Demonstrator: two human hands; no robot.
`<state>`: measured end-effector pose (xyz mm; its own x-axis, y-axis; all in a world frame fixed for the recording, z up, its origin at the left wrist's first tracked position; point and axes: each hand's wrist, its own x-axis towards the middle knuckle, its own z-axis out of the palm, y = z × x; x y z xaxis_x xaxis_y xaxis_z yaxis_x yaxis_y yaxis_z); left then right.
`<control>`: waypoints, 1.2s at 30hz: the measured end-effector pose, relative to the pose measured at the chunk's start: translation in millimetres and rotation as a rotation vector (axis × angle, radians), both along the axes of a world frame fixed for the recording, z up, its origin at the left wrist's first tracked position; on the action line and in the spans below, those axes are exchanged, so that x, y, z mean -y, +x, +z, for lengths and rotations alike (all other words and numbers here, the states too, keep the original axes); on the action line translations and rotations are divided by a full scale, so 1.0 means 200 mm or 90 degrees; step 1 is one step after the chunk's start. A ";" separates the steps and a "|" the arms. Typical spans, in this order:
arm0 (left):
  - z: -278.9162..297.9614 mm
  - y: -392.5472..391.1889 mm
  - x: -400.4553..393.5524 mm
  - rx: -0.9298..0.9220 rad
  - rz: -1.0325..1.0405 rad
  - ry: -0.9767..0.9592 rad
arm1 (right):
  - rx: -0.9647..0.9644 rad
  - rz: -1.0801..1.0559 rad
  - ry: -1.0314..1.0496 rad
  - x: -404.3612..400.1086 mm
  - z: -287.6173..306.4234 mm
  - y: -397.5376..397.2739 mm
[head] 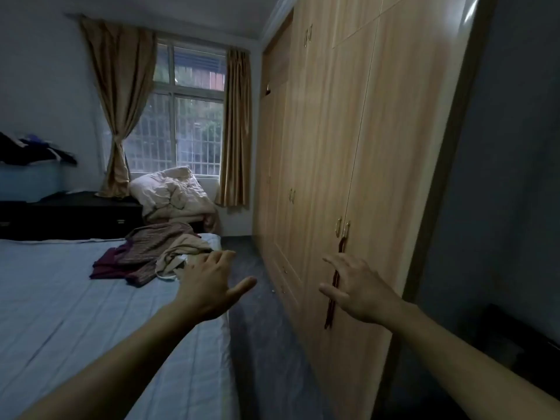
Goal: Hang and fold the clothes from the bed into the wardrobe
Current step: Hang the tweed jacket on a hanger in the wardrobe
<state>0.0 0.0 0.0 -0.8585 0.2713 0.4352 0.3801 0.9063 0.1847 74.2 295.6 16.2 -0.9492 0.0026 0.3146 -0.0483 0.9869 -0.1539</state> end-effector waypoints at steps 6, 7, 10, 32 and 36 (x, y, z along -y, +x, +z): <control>-0.06 -0.21 -0.38 0.011 0.026 -0.053 | 0.015 0.017 -0.017 -0.34 -0.12 -0.28; -0.06 -0.26 -0.44 0.019 0.032 -0.061 | 0.013 0.020 -0.017 -0.41 -0.11 -0.34; -0.02 -0.37 -0.61 0.028 0.043 -0.092 | 0.014 0.032 -0.025 -0.57 -0.09 -0.50; -0.11 -1.89 -0.77 0.043 0.057 -0.060 | 0.071 0.086 0.003 -0.79 -0.13 -2.09; -0.08 -2.19 -0.75 0.014 0.056 -0.069 | 0.053 0.101 0.011 -0.77 -0.12 -2.40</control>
